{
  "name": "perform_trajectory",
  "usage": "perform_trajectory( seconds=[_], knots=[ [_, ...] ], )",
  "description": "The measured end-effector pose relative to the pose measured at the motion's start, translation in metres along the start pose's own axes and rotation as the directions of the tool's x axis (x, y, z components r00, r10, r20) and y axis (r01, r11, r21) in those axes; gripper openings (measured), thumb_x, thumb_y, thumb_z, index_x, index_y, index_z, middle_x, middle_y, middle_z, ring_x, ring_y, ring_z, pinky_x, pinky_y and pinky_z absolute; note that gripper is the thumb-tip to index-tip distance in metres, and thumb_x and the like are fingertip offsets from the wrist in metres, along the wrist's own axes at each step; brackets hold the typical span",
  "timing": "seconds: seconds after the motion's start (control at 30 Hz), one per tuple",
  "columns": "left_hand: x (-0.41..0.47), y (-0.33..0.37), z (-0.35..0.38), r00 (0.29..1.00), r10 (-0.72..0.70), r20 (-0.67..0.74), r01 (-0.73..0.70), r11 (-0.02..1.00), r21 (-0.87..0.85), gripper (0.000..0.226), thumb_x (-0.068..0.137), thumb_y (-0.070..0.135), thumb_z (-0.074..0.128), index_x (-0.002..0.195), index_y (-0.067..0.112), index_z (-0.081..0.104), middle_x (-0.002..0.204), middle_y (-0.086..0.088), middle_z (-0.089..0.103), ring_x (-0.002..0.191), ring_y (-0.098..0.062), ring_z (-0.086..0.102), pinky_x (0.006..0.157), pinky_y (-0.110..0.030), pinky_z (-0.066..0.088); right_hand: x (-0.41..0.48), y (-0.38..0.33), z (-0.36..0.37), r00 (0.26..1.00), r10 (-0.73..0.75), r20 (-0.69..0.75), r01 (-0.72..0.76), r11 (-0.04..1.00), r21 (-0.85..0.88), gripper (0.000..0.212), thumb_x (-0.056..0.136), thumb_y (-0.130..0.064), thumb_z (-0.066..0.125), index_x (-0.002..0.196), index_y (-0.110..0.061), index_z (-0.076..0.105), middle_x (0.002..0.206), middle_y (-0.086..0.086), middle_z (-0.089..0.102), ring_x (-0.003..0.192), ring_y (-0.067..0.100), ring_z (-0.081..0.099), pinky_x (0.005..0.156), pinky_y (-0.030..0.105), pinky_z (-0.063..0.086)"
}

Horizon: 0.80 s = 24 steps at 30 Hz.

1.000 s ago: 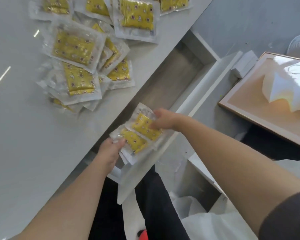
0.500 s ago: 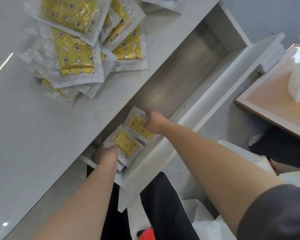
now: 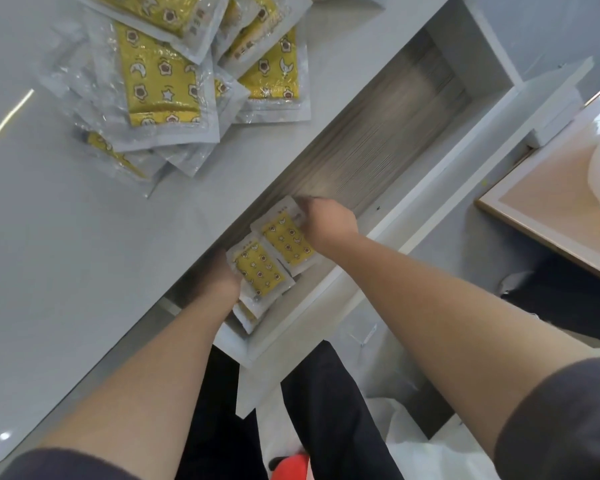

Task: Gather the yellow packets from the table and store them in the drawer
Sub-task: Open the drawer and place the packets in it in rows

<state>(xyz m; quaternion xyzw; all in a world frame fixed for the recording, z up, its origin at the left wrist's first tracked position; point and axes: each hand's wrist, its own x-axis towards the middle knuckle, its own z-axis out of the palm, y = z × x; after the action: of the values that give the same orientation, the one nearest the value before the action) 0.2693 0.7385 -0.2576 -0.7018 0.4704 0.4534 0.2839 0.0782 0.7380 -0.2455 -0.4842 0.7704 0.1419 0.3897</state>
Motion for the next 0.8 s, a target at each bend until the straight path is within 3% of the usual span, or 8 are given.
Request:
perform_trajectory(
  seconds=[0.03, 0.1, 0.17, 0.27, 0.33, 0.43, 0.6, 0.8],
  knots=[
    [0.000, 0.000, 0.000, 1.000, -0.009, 0.029, 0.011, 0.998, -0.059, 0.025, 0.096, 0.020, 0.053, 0.074, 0.023, 0.040, 0.081, -0.002, 0.052, 0.075, -0.022, 0.061, 0.073, -0.032, 0.055, 0.002, 0.001, -0.002, 1.000, -0.004, -0.006, 0.004, 1.000, -0.006, 0.043, 0.084, 0.001, 0.047, 0.119, -0.020, 0.061, 0.093, 0.001, 0.063, 0.078, 0.023, 0.060, 0.057, 0.029, 0.047],
    [-0.005, -0.003, 0.000, 0.999, 0.002, 0.043, -0.001, 1.000, -0.019, 0.025, 0.097, 0.024, 0.052, 0.074, 0.022, 0.044, 0.076, 0.000, 0.049, 0.068, -0.018, 0.055, 0.066, -0.027, 0.050, 0.004, 0.004, -0.006, 1.000, -0.010, -0.019, 0.010, 1.000, -0.007, 0.038, 0.087, 0.000, 0.047, 0.116, -0.019, 0.062, 0.085, 0.000, 0.060, 0.071, 0.022, 0.057, 0.053, 0.027, 0.045],
    [-0.013, -0.003, -0.007, 0.999, 0.034, 0.017, -0.036, 0.989, 0.140, 0.017, 0.095, 0.030, 0.057, 0.097, 0.013, 0.058, 0.085, -0.003, 0.055, 0.073, -0.018, 0.054, 0.056, -0.023, 0.038, 0.006, 0.005, -0.007, 0.999, -0.028, -0.032, 0.027, 0.999, -0.018, 0.033, 0.089, -0.002, 0.048, 0.113, -0.019, 0.063, 0.082, -0.001, 0.058, 0.069, 0.020, 0.054, 0.047, 0.024, 0.038],
    [-0.015, -0.006, -0.016, 0.982, 0.172, -0.074, -0.144, 0.948, 0.284, 0.047, 0.091, 0.028, 0.063, 0.132, 0.011, 0.046, 0.115, -0.009, 0.054, 0.094, -0.023, 0.055, 0.062, -0.026, 0.035, 0.005, 0.006, -0.009, 0.997, -0.065, -0.048, 0.062, 0.997, -0.054, 0.030, 0.091, -0.002, 0.047, 0.111, -0.018, 0.063, 0.082, -0.001, 0.055, 0.069, 0.021, 0.054, 0.050, 0.027, 0.037],
    [-0.010, -0.006, -0.014, 0.959, 0.273, -0.077, -0.247, 0.937, 0.247, 0.039, 0.094, 0.024, 0.059, 0.130, 0.013, 0.047, 0.114, -0.007, 0.054, 0.086, -0.018, 0.049, 0.056, -0.024, 0.032, 0.005, 0.006, -0.010, 0.995, -0.082, -0.056, 0.078, 0.994, -0.071, 0.032, 0.090, 0.000, 0.046, 0.110, -0.018, 0.063, 0.080, -0.001, 0.053, 0.071, 0.022, 0.054, 0.053, 0.029, 0.039],
    [-0.005, 0.002, -0.009, 0.964, 0.250, -0.095, -0.243, 0.967, 0.081, 0.017, 0.099, 0.027, 0.049, 0.110, 0.014, 0.052, 0.101, -0.008, 0.060, 0.076, -0.018, 0.053, 0.053, -0.025, 0.034, 0.006, 0.008, -0.013, 0.994, -0.090, -0.068, 0.084, 0.992, -0.090, 0.030, 0.090, 0.001, 0.046, 0.108, -0.016, 0.063, 0.079, -0.001, 0.051, 0.071, 0.023, 0.054, 0.054, 0.030, 0.040],
    [0.003, 0.014, -0.002, 0.970, 0.218, -0.109, -0.227, 0.971, -0.076, 0.016, 0.097, 0.034, 0.051, 0.088, 0.020, 0.051, 0.081, -0.001, 0.058, 0.075, -0.020, 0.059, 0.072, -0.038, 0.051, 0.016, 0.019, -0.024, 0.989, -0.093, -0.117, 0.082, 0.992, -0.098, 0.042, 0.088, 0.004, 0.046, 0.118, -0.020, 0.063, 0.089, 0.001, 0.058, 0.077, 0.025, 0.058, 0.056, 0.030, 0.041],
    [-0.004, 0.004, 0.005, 0.947, 0.273, -0.170, -0.257, 0.960, 0.111, 0.022, 0.099, 0.036, 0.045, 0.086, 0.019, 0.049, 0.074, -0.003, 0.058, 0.062, -0.017, 0.055, 0.053, -0.026, 0.041, 0.022, 0.024, -0.030, 0.994, -0.071, -0.081, 0.066, 0.996, -0.066, 0.037, 0.091, 0.002, 0.043, 0.116, -0.019, 0.062, 0.076, -0.002, 0.054, 0.073, 0.023, 0.056, 0.049, 0.024, 0.036]
  ],
)
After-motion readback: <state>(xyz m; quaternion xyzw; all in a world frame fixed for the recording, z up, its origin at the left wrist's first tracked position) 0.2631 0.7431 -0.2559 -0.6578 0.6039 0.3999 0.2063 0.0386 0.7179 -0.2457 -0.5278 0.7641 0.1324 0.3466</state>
